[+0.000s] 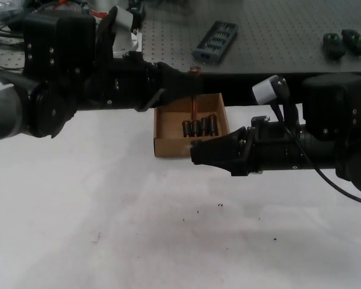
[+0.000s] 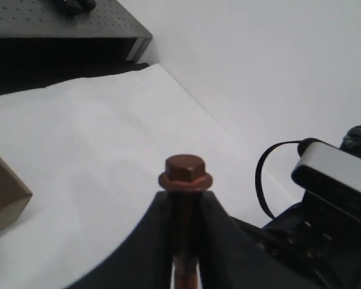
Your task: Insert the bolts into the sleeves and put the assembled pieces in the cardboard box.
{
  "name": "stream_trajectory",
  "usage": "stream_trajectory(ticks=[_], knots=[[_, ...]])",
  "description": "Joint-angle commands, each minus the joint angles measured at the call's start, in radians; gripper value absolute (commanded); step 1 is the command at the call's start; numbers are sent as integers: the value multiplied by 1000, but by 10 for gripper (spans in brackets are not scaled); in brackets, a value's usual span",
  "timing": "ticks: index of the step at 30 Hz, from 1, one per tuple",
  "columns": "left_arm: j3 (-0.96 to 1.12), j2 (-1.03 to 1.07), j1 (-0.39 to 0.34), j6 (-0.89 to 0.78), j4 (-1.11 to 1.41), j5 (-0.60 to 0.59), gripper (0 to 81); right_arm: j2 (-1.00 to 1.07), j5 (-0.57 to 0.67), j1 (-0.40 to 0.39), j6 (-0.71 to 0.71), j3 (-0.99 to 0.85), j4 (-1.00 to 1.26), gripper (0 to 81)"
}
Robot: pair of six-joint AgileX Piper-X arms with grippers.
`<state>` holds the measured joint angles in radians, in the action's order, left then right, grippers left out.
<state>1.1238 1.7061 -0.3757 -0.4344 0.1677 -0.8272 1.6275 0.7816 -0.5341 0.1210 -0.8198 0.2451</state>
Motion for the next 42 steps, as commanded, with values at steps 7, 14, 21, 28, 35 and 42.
stream_trajectory(ticks=[7, 14, 21, 28, 35, 42], knots=[[7, -12, -2, -15, 19, -24, 6, 1, 5, 1, -2, -10, 0, 44], [2, -12, -2, -15, -10, -77, 6, 1, 5, 1, -2, -12, 25, 44], [2, -12, -2, -15, -44, -83, 6, 1, 15, 1, 26, -12, 44, 44], [2, -12, -2, -11, -61, -103, 6, 1, 15, 2, 69, -12, 123, 44], [2, -12, -2, -3, -62, -102, 6, -2, 15, 2, 116, -12, 131, 44], [2, -12, -2, 57, -62, -94, 6, -6, 15, 19, 228, -12, 224, 44]])
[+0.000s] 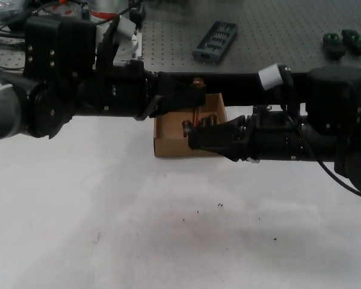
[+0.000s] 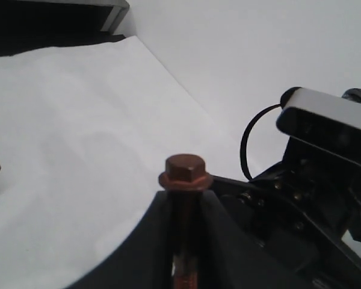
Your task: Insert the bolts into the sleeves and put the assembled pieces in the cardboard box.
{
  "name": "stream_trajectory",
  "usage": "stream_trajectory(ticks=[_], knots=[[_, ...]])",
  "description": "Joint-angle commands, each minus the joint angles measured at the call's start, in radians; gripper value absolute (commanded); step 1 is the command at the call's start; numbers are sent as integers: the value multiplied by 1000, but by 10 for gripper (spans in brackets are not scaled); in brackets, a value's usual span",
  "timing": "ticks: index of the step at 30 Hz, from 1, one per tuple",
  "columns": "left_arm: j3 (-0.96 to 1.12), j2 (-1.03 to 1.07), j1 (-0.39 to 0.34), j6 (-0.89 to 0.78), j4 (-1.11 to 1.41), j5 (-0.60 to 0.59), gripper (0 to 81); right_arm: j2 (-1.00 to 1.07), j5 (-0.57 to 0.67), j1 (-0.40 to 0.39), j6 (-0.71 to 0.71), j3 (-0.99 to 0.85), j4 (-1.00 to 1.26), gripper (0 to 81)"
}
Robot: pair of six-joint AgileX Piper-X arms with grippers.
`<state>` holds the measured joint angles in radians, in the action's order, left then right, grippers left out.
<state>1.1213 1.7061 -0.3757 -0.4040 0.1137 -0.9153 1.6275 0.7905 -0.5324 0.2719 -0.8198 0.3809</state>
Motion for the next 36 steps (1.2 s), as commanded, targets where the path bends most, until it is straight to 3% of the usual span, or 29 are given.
stream_trajectory(ticks=[1, 12, 14, 17, 20, 21, 25, 30, 33, 36], knots=[[5, -12, -2, 30, -8, -6, 6, -6, 7, 22, 102, -12, 109, 44], [5, -12, -2, 109, -48, -21, 4, -6, 51, 44, 162, -12, 196, 44], [5, -12, -2, 152, -39, -41, 36, -6, 51, 44, 162, -12, 193, 44], [6, -12, 1, 153, -1, -15, 239, -6, 56, 44, 162, -12, 193, 44], [6, -13, 13, 129, -1, 39, 537, -6, 60, 53, 185, -12, 193, 44], [6, -13, 18, 117, -7, 38, 557, -6, 65, 54, 185, -12, 193, 44], [18, -14, 32, 118, -11, 9, 492, -6, 65, 55, 193, -12, 160, 44], [97, -14, 54, 78, -11, -50, 531, -6, 65, 55, 149, -12, 89, 44], [153, -19, 66, -8, -14, -119, 529, -6, 46, 55, 123, -21, 91, 44], [170, -52, 77, 22, -44, -118, 503, 17, -7, 61, 107, -60, 21, 44]])
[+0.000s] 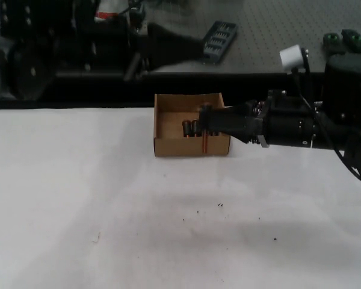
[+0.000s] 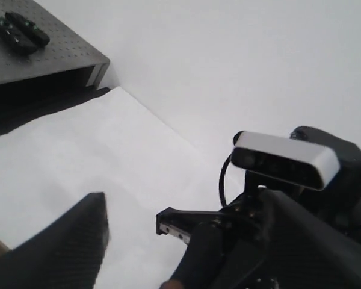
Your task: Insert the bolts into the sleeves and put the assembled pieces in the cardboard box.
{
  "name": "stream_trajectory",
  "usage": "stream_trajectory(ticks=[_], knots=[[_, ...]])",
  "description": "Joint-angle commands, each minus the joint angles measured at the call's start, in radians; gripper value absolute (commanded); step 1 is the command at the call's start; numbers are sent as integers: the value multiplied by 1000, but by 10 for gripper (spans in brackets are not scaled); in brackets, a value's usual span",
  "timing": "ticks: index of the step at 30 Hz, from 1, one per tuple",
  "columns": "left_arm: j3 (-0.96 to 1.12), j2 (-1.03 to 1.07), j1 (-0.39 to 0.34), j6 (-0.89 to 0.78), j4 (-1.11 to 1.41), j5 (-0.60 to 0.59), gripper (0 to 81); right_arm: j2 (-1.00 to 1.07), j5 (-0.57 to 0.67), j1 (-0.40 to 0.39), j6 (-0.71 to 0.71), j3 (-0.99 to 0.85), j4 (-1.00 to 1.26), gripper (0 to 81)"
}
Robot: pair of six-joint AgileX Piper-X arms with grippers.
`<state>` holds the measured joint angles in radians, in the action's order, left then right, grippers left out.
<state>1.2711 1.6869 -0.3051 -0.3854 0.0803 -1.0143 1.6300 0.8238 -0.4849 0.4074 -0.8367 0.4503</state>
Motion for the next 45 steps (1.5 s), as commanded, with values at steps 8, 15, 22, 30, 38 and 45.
stream_trajectory(ticks=[8, 15, 22, 30, 38, 45], knots=[[20, -122, 89, 331, -357, 267, 470, 219, -113, 37, -71, -304, -235, 44], [20, -204, 135, 407, -645, 356, 470, 441, -172, 36, -71, -609, -431, 44], [20, -268, 135, 421, -809, 580, 470, 573, -276, 25, -71, -833, -591, 44], [20, -302, 135, 421, -851, 630, 372, 636, -343, -11, 3, -931, -645, 44], [20, -326, 135, 421, -872, 628, 284, 665, -406, -75, -4, -951, -641, 44], [19, -343, 135, 421, -898, 628, 284, 665, -423, -82, -4, -951, -596, 20]])
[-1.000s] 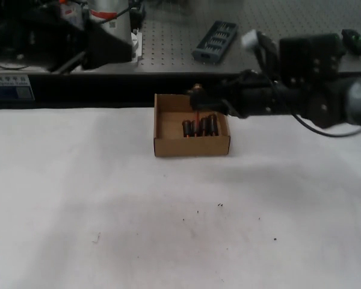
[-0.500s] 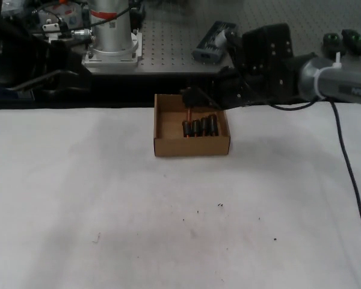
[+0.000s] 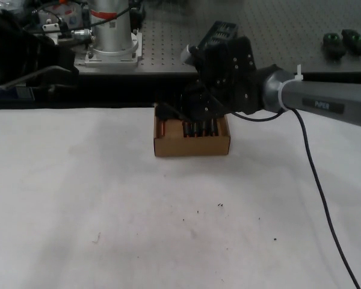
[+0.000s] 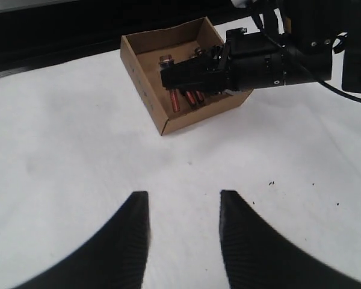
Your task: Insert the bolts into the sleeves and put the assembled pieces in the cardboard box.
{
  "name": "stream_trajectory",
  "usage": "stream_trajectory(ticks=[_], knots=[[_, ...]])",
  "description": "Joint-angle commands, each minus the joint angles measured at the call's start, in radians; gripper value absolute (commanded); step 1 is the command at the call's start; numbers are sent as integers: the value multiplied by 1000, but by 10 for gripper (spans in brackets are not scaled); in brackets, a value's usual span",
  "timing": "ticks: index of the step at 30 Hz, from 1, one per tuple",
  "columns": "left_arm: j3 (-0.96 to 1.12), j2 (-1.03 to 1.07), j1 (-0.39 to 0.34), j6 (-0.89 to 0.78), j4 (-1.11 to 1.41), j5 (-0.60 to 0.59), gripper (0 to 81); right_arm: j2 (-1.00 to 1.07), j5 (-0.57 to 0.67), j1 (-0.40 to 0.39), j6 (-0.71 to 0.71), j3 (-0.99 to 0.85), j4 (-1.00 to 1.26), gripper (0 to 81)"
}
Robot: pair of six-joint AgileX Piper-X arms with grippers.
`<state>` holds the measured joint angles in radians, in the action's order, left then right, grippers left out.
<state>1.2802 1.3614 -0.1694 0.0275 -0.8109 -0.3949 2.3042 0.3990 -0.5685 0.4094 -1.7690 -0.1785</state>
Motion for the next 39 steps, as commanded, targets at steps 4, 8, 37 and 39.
stream_trajectory(ticks=[4, 8, 37, 39], knots=[[10, -19, -1, 9, -11, -6, 284, -9, -19, 2, -1, -18, 34, 320], [10, -19, -1, 9, -19, -73, 284, -9, -99, 1, 3, -18, 34, 486], [-389, -442, -1, -129, 652, 77, 6, -755, -162, 54, -231, 628, 52, 45], [-505, -493, -1, -170, 727, 77, 6, -887, -159, 57, -231, 750, 152, 45]])
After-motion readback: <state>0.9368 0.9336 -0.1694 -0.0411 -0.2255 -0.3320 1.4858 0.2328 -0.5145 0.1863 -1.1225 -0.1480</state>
